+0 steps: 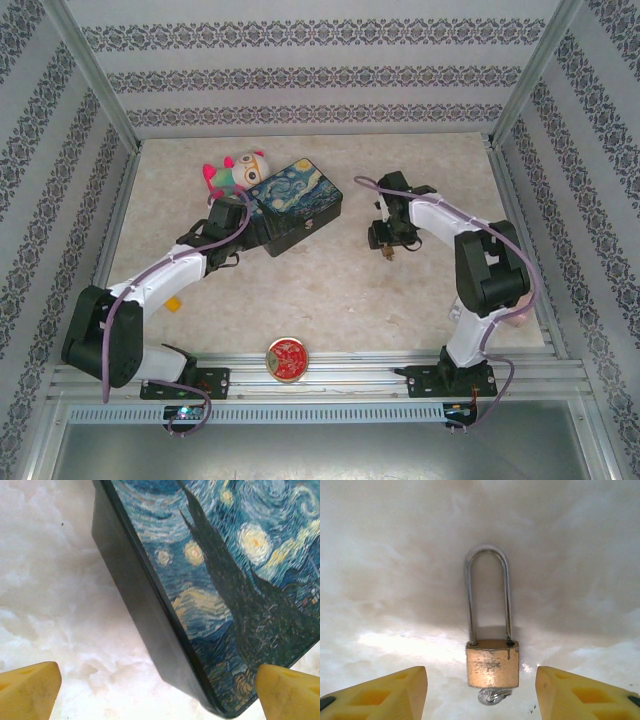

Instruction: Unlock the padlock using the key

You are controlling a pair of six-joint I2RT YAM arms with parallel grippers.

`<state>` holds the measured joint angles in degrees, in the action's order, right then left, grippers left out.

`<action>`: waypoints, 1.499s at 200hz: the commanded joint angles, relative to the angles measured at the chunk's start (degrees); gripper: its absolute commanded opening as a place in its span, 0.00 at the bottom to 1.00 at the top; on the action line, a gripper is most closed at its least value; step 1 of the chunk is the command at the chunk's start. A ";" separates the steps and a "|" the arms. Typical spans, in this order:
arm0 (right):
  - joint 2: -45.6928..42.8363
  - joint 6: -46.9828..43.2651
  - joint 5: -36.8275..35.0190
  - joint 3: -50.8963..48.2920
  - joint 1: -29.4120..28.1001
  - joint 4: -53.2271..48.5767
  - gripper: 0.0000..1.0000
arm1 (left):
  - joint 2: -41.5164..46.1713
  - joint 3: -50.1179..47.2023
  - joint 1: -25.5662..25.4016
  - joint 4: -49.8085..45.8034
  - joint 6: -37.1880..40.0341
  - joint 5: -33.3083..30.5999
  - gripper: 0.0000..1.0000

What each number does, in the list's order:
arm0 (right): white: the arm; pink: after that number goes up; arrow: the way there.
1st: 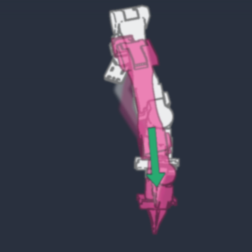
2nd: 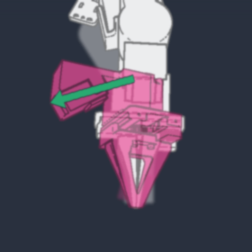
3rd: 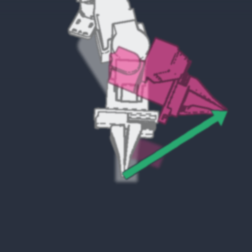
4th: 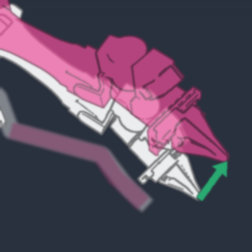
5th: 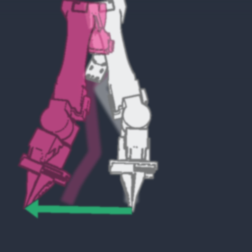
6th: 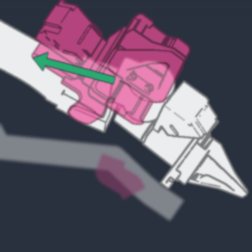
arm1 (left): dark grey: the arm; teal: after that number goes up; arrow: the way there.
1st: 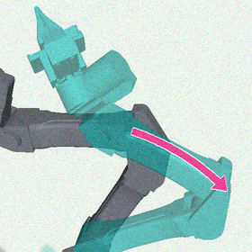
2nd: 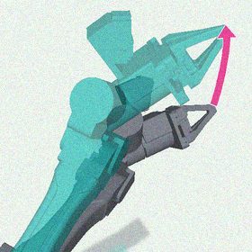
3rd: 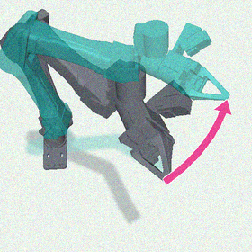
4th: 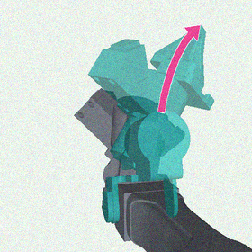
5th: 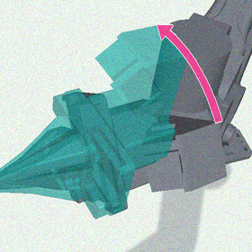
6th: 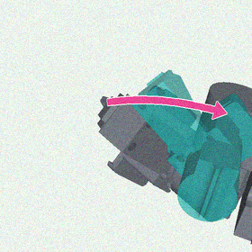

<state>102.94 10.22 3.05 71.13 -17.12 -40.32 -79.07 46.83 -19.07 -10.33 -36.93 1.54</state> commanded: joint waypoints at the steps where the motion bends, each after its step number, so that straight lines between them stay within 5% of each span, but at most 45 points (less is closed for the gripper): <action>1: -3.01 0.89 3.02 5.13 -0.37 0.02 0.61 | -1.74 2.56 1.35 2.24 -0.87 1.68 0.99; 67: 9.99 3.66 13.58 23.55 -0.63 5.19 0.60 | -7.65 6.63 4.16 3.09 -0.76 5.29 0.96; 154: 23.76 6.36 21.86 37.55 -2.52 7.53 0.49 | -13.40 9.59 5.63 4.90 1.43 6.05 0.77; 191: 24.21 7.16 22.66 35.47 -3.50 8.35 0.37 | -16.74 11.94 5.62 5.63 2.12 9.14 0.65; 238: 16.85 9.65 19.20 24.58 -3.98 11.02 0.28 | -20.57 14.93 5.58 8.55 2.01 16.06 0.37; 300: 4.99 13.75 12.87 10.46 -3.91 13.24 0.28 | -25.90 19.72 4.57 10.54 2.03 22.05 0.35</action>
<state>111.90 21.54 14.94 85.54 -19.38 -26.68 -102.56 64.49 -12.69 -2.26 -35.88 18.09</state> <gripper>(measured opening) 0.281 0.350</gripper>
